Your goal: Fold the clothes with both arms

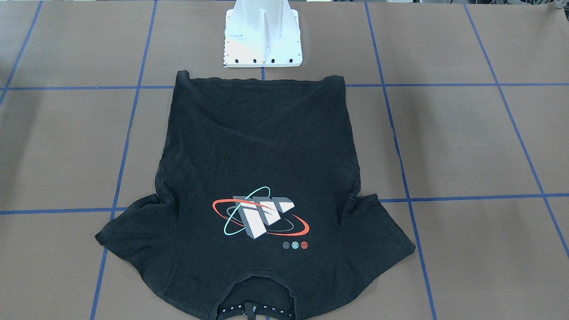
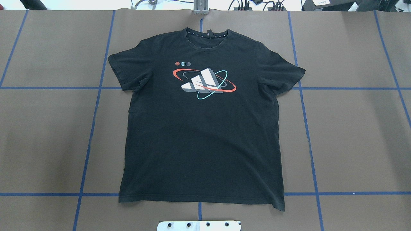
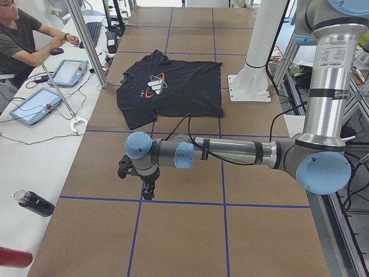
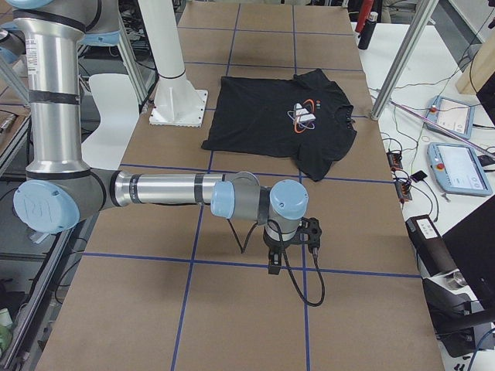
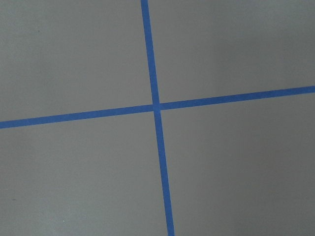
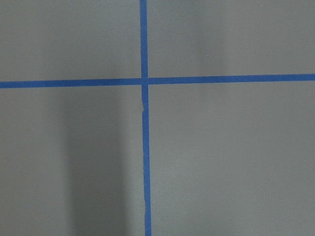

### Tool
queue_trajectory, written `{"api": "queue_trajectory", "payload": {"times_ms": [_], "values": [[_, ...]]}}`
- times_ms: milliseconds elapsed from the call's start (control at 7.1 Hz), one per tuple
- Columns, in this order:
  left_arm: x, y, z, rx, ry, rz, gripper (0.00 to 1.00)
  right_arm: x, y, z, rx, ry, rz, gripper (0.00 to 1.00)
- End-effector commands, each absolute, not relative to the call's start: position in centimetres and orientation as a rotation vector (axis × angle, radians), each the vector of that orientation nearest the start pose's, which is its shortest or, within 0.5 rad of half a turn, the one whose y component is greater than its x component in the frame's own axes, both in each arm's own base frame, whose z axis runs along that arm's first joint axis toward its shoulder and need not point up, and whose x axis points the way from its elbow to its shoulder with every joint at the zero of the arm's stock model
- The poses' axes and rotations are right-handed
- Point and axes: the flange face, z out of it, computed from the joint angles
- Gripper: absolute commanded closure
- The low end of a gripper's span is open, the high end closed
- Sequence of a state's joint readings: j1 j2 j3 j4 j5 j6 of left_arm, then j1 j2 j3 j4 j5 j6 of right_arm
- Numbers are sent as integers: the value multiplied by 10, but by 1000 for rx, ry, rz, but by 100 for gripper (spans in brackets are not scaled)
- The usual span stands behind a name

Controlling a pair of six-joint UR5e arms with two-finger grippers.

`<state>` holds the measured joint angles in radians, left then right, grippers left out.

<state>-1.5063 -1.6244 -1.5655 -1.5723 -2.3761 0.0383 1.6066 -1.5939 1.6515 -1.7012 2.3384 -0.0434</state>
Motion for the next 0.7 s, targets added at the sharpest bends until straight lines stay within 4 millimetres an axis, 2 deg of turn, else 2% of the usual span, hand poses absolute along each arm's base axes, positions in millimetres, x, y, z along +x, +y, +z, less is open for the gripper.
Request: {"api": "queue_trajectory", "payload": {"times_ms": [0,282,422,563], "values": [[-28,-520,632,37,806,118,0,83,-475,639,-28,-779,24,0],[-28,-520,632,37,806,118,0,84,-475,638,-25,-781,24,0],[-28,-521,630,40,809,119,0,84,-482,633,-17,-776,23,0],[-26,-530,620,54,813,118,0,84,-496,620,5,-773,15,0]]}}
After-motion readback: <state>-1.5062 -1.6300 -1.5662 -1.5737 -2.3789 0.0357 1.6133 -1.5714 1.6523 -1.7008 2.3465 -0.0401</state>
